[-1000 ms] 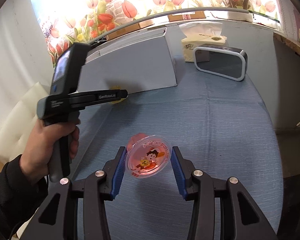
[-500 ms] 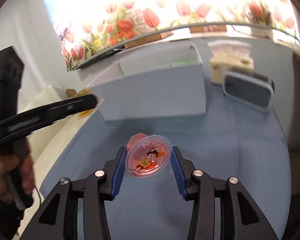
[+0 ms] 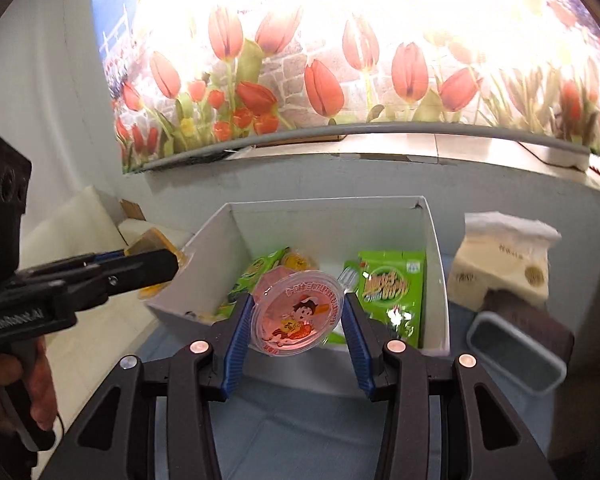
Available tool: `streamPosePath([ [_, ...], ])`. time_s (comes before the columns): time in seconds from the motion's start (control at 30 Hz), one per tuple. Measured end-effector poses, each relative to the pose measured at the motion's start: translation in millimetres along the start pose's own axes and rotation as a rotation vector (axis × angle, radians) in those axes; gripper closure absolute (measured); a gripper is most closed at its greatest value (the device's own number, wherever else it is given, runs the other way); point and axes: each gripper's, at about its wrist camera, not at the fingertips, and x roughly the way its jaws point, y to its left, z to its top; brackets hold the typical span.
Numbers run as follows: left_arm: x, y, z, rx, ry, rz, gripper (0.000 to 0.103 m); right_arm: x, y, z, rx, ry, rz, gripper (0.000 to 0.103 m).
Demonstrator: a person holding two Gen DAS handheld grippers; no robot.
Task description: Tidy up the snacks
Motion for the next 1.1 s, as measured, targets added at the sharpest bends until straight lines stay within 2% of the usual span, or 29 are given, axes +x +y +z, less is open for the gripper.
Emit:
streamPosePath([
  [0.13,32,11,14,0.007,0.06,0.002,0.061,36,-9,10,0.005,0.073,-0.039,0.054],
  [0.2,49,18,14,-0.002,0.104,0.009,0.06,50,-12,9,0.002,0.11,-0.026,0.054],
  [0.23,57,20,12,-0.006,0.134,0.019,0.051,54,-12,8,-0.005,0.129,-0.025,0.052],
  [0.27,64,24,10,-0.016,0.155,0.052,0.043,59,-12,6,-0.014,0.147,-0.032,0.037],
  [0.3,66,26,8,-0.019,0.154,0.076,0.021,60,-11,4,-0.023,0.149,-0.052,0.025],
  [0.33,66,28,6,-0.02,0.147,0.081,0.004,59,-11,2,-0.033,0.138,-0.057,0.011],
  [0.37,64,30,5,-0.024,0.123,0.07,0.001,57,-9,0,-0.046,0.125,-0.048,0.011],
  [0.43,61,32,3,-0.029,0.108,0.074,0.0,52,-9,-4,-0.048,0.113,-0.04,0.011],
  [0.53,62,33,2,-0.04,0.129,0.082,0.0,48,-13,-7,-0.031,0.117,-0.048,0.01],
  [0.63,55,26,1,0.003,0.105,0.124,0.0,40,-17,-10,-0.011,0.1,-0.052,0.006],
  [0.73,39,14,-1,0.042,0.042,0.193,0.0,36,-14,-11,-0.016,0.093,-0.079,0.005],
  [0.9,4,-8,-12,0.094,-0.051,0.24,0.0,20,-5,-22,-0.044,0.084,-0.143,0.005],
  [0.97,-14,-12,-24,0.073,-0.106,0.239,0.0,5,1,-32,-0.064,0.049,-0.166,0.005],
  [1.03,-28,-15,-33,0.049,-0.126,0.237,0.0,-8,9,-41,-0.082,0.022,-0.214,0.005],
  [1.1,-46,-24,-44,0.072,-0.177,0.292,0.0,-23,16,-50,-0.099,0.005,-0.234,0.005],
])
